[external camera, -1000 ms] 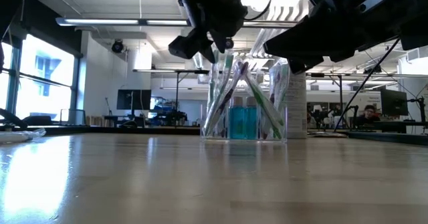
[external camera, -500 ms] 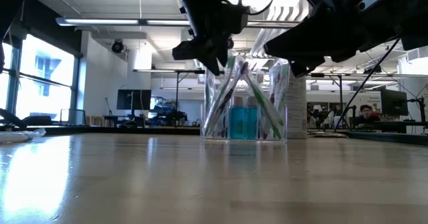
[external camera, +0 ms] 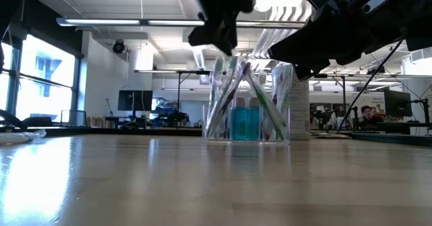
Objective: Pick & Place toothbrushing station
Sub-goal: Put the green toothbrush into the transparent organizer
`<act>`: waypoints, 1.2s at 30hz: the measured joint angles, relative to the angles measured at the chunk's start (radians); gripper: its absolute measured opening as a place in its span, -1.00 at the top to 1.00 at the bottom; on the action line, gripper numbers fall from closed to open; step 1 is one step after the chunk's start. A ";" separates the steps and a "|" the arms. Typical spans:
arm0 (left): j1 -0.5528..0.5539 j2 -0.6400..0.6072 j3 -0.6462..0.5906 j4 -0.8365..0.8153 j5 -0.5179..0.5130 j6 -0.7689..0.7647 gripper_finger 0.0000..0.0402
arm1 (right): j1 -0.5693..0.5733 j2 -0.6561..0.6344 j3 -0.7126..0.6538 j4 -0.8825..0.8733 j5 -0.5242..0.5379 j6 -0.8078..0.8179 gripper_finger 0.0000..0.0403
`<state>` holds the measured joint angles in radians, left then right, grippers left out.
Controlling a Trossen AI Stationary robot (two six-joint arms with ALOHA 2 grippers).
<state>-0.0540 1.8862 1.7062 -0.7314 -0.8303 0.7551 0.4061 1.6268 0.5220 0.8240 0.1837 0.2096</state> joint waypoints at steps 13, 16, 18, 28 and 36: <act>-0.210 0.000 0.158 -0.077 -0.345 -0.072 0.20 | 0.000 0.000 0.000 -0.005 -0.002 -0.016 0.98; -0.265 -0.001 0.198 -0.333 -0.377 -0.279 0.20 | 0.000 0.000 0.000 -0.005 -0.003 -0.043 0.98; -0.296 0.001 0.231 -0.570 -0.260 -0.484 0.20 | 0.000 0.000 0.000 -0.005 -0.003 -0.058 0.98; -0.344 -0.049 0.166 -0.840 0.656 -1.162 0.20 | -0.045 0.000 0.000 0.026 -0.047 -0.080 0.98; -0.366 -0.100 -0.083 -0.840 0.724 -1.294 0.20 | -0.049 0.000 0.000 0.012 -0.053 -0.070 0.98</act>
<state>-0.4200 1.7867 1.6237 -1.5717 -0.1064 -0.5385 0.3570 1.6268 0.5224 0.8358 0.1307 0.1392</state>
